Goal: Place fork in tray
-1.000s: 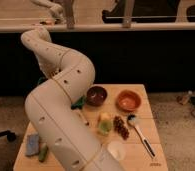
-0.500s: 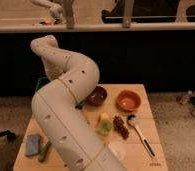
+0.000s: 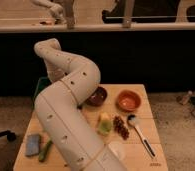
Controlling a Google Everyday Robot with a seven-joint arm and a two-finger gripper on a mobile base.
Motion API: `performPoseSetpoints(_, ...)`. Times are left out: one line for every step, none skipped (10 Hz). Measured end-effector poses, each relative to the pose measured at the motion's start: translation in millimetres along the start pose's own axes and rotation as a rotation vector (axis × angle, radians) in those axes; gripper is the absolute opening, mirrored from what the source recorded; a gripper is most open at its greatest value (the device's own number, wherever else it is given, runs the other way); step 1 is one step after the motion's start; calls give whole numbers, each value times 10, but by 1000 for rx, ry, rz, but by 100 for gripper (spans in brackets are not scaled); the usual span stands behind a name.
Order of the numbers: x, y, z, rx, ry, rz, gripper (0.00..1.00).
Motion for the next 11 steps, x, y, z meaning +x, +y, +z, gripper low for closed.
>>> performPoseSetpoints(1,3,-3,0,1,0,19)
performPoseSetpoints(1,3,-3,0,1,0,28)
performPoseSetpoints(1,4,-4,0,1,0,39)
performPoseSetpoints(1,6,-4,0,1,1,50)
performPoseSetpoints(2,8,-4,0,1,1,60)
performPoseSetpoints(2,10,-4,-1,1,1,70)
performPoseSetpoints(2,11,-3,-1,1,1,77)
performPoseSetpoints(2,13,-3,-1,1,2,80)
performPoseSetpoints(2,13,-3,-1,1,2,80)
performPoseSetpoints(2,14,-2,-1,1,2,80)
performPoseSetpoints(2,18,-2,-1,1,2,80)
